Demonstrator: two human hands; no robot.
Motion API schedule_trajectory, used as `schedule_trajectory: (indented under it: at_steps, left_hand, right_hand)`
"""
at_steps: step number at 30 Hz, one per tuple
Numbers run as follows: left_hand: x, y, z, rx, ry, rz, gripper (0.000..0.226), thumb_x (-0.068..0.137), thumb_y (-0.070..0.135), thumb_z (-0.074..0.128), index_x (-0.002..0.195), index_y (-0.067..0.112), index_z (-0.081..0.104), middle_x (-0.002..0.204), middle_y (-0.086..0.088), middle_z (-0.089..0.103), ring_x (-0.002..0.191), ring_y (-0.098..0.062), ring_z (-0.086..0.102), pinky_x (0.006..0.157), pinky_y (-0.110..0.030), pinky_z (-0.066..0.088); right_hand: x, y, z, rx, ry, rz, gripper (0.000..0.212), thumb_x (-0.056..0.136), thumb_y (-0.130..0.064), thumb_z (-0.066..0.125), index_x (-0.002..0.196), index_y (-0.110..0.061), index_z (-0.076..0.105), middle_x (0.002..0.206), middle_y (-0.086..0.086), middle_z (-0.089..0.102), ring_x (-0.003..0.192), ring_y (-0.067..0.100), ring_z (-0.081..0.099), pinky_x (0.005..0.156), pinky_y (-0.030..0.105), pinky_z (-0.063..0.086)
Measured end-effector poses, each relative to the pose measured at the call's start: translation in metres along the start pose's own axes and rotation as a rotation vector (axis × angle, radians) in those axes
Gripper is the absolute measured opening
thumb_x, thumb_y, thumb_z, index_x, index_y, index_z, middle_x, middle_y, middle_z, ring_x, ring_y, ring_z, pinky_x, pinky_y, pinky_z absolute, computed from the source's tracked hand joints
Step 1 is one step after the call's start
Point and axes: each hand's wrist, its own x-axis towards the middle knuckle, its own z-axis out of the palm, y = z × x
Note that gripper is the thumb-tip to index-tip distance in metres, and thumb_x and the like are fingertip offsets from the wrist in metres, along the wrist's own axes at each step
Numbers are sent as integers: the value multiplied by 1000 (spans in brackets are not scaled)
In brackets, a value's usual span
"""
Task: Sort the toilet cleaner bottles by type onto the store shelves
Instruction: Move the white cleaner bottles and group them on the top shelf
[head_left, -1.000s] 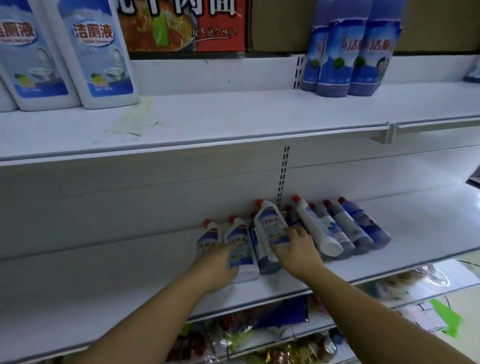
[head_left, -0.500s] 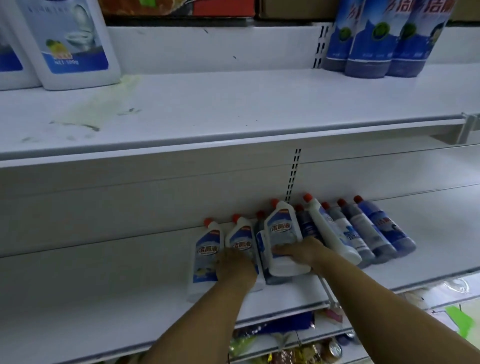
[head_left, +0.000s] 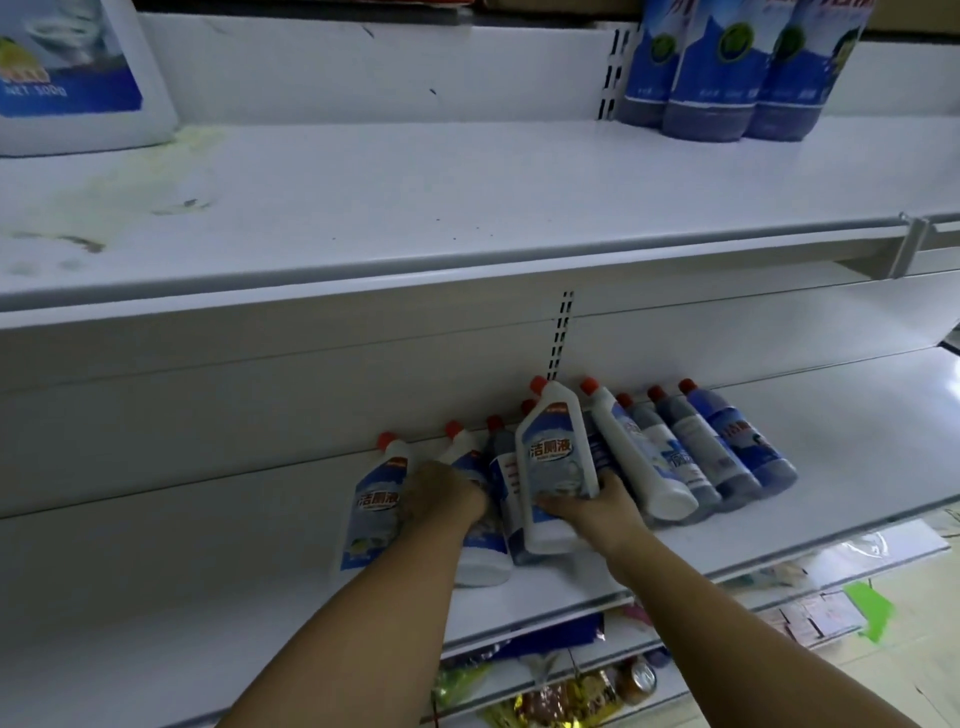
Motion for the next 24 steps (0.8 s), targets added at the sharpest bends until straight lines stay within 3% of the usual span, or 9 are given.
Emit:
schedule_trajectory:
  at_steps: [2,5,8,10,14,18,24]
  left_hand:
    - [-1,3,0,-63,-92,21,25,77,20,73,95,10,59,86,-7,63,73,-22,60,64,-30,52]
    - [-5,3,2,-91,-184,29,26,74,19,77,81,13,52,78,-6,60,68,-20,59,64,-29,50]
    - [-11,-9,-9,-313,-253,64,39,66,11,81,93,15,53,92,-12,68,80,-28,68,77,-40,58]
    - [-18,-22,-24,-492,-321,112,57,60,2,83,108,16,54,95,-14,70,80,-31,70,70,-43,59]
    - [-51,-45,-67,-709,-445,180,54,65,-12,76,112,7,59,92,-19,72,78,-33,71,64,-42,59]
    - [-84,-74,-100,-824,-468,245,39,64,-15,72,97,3,65,78,-15,74,65,-26,71,56,-35,58]
    - [-130,-115,-134,-925,-417,272,40,52,-8,69,90,5,66,78,-15,74,65,-28,71,57,-37,59]
  right_hand:
    - [-1,1,0,-16,13,-16,66,58,-16,88,112,-11,50,102,6,67,90,22,67,77,37,56]
    - [-6,0,-4,-20,23,-46,50,68,-23,82,107,-16,51,98,4,68,84,19,68,70,33,57]
    - [-15,-2,-10,-40,-32,-77,39,80,-35,71,108,-17,50,94,4,69,78,17,70,62,26,55]
    - [-21,-3,-16,-90,-126,-84,44,80,-36,70,113,-16,48,97,6,70,78,18,72,65,28,57]
    - [-37,-13,-18,-15,-349,-68,49,76,-17,75,116,-17,46,107,12,67,88,26,71,76,38,59]
    - [-55,-27,-3,72,-611,-65,70,60,-22,85,120,-11,51,109,15,70,99,31,68,88,47,54]
    - [-96,-41,25,-46,-771,-153,56,65,2,74,115,-17,56,106,10,72,98,28,69,87,46,55]
